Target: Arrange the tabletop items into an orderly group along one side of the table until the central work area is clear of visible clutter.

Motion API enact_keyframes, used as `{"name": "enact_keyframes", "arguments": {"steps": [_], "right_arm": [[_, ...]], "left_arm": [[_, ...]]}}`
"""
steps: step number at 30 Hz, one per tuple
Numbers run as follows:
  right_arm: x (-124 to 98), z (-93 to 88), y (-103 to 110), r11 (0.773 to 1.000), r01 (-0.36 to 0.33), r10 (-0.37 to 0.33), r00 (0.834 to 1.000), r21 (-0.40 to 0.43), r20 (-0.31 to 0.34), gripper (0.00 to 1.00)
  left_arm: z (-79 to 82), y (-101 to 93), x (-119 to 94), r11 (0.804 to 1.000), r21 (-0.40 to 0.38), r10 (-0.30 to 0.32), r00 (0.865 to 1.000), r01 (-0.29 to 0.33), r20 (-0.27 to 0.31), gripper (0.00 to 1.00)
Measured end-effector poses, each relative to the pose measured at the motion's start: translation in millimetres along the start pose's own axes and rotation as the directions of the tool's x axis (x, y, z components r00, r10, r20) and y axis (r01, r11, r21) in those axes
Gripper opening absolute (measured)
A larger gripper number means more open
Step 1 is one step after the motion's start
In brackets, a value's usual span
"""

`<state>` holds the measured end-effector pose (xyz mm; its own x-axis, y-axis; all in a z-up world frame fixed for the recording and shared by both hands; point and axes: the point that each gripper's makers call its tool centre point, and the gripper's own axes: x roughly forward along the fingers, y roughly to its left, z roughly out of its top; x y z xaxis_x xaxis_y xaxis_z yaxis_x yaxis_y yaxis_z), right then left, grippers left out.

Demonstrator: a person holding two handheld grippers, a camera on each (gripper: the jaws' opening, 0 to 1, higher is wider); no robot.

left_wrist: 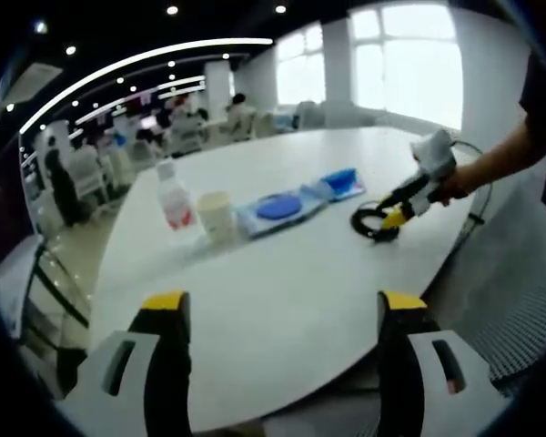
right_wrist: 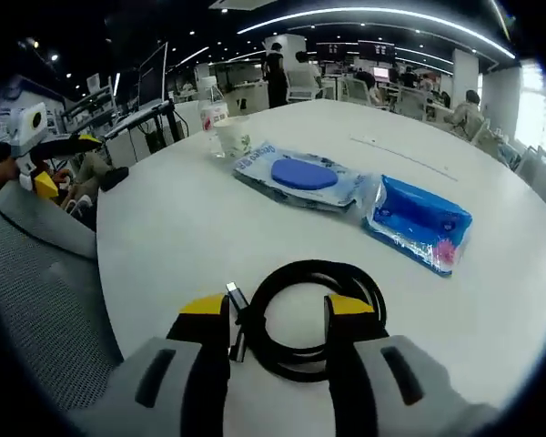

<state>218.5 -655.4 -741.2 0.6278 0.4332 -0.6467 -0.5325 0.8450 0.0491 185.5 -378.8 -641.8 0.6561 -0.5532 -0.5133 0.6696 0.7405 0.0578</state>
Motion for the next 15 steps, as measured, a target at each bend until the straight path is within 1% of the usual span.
{"name": "enact_keyframes", "arguments": {"steps": [7,12,15], "right_arm": [[8.9,-9.0,18.7,0.999,-0.042,0.041,0.999,-0.024,-0.035,0.31],[13.6,-15.5,24.9,0.998,-0.054,0.052,0.997,-0.035,-0.058,0.24],[15.0,-18.6,26.7,0.996,-0.055,0.051,0.997,-0.067,-0.065,0.19]], "left_arm": [[-0.8,0.2,0.1,1.000,0.001,-0.001,1.000,0.001,-0.003,0.81],[-1.1,-0.5,-0.1,1.000,0.002,-0.004,1.000,0.004,-0.005,0.81],[-1.2,-0.8,-0.2,1.000,0.002,-0.004,1.000,0.004,-0.005,0.81]]}}
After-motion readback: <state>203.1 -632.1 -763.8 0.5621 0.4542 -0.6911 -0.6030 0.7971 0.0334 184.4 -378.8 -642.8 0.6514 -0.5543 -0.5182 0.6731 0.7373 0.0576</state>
